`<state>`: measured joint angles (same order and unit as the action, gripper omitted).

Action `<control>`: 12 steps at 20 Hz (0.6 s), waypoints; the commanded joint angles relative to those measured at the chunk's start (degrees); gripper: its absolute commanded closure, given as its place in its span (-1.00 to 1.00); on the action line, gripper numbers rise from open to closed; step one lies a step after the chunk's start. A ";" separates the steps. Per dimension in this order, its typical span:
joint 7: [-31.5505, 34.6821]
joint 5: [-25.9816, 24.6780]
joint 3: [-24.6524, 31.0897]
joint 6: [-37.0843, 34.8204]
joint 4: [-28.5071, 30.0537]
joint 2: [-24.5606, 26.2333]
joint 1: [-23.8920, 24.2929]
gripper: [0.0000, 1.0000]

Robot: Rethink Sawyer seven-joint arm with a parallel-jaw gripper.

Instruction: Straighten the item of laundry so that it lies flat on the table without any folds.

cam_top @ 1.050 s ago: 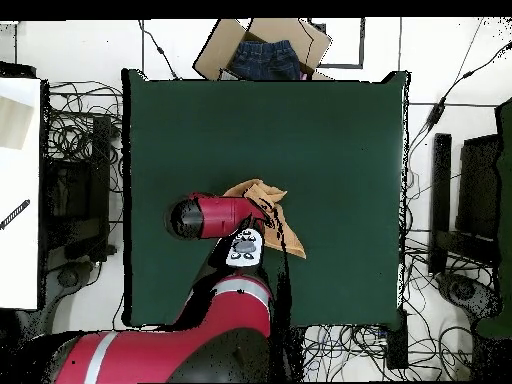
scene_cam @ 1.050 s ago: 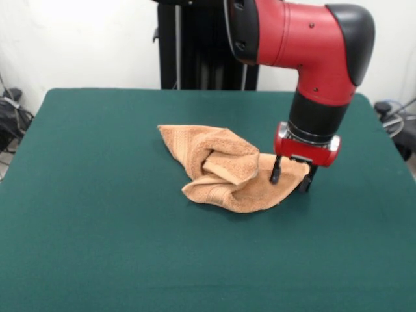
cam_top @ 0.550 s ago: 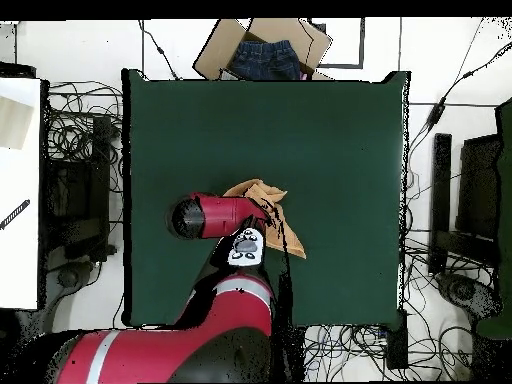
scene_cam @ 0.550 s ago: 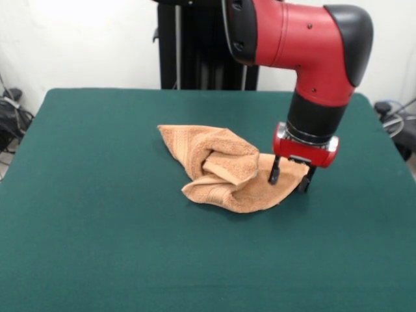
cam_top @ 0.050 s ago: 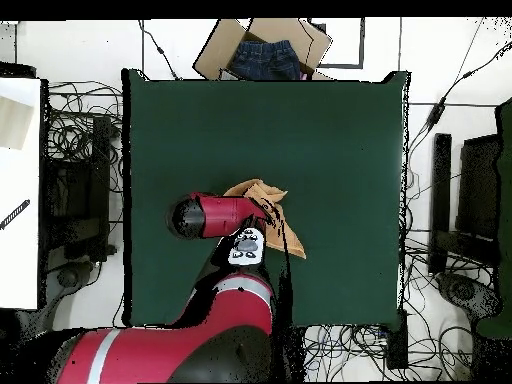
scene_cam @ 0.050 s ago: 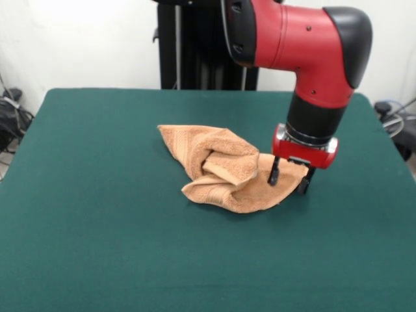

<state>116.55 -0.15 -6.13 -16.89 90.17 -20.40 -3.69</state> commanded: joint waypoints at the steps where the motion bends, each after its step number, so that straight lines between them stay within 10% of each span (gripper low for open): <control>1: 7.66 1.38 2.74 0.43 -0.56 2.57 1.45 -1.00; 12: 8.34 1.89 2.59 0.31 -0.66 2.87 1.10 -1.00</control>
<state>116.55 -0.15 -6.13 -16.89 90.17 -20.40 -3.69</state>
